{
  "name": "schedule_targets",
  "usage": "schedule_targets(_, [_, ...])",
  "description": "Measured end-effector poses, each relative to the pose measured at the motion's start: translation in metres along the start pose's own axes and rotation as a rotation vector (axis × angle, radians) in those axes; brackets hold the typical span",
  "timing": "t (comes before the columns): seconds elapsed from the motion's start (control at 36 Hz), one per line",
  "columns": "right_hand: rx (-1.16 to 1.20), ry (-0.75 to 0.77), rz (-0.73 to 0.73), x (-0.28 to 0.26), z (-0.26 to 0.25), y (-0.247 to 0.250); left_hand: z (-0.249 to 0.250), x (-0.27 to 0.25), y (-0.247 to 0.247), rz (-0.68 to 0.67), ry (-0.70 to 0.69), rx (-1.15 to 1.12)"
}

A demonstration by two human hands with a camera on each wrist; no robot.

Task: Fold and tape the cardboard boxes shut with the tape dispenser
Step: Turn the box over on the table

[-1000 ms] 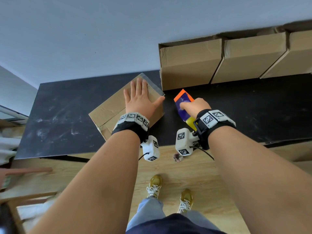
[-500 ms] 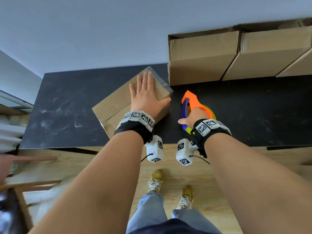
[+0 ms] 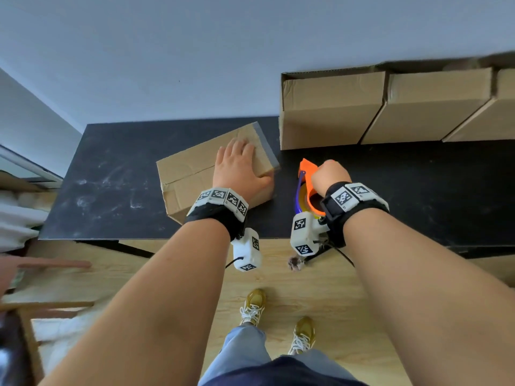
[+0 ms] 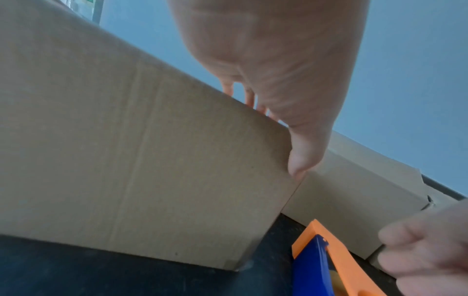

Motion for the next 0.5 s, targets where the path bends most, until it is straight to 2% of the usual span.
schedule_targets(0.14, [-0.024,0.118,0.041,-0.005,-0.022,0.008,-0.003,-0.01,0.01,-0.07,-0.036,0.127])
schedule_targets(0.28, [0.132,0.213,0.078,-0.017,-0.041,0.009,-0.007,-0.019,0.015,-0.089,-0.079,0.26])
schedule_targets(0.42, [0.19,0.31,0.106,-0.022,-0.058,0.005,-0.015,-0.029,0.016,-0.045,-0.132,0.346])
schedule_targets(0.5, [0.183,0.328,0.04,-0.022,-0.064,0.0,-0.021,-0.034,0.016,-0.018,-0.149,0.384])
Point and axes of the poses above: each hand's wrist, its own x-axis towards the middle knuckle, its own y-axis out of the back of the hand, z = x × y, the point moved 3 cm from there along x, towards the middle knuckle, and after that the axes turned 12 degrees about y, right-handed, at the moved point
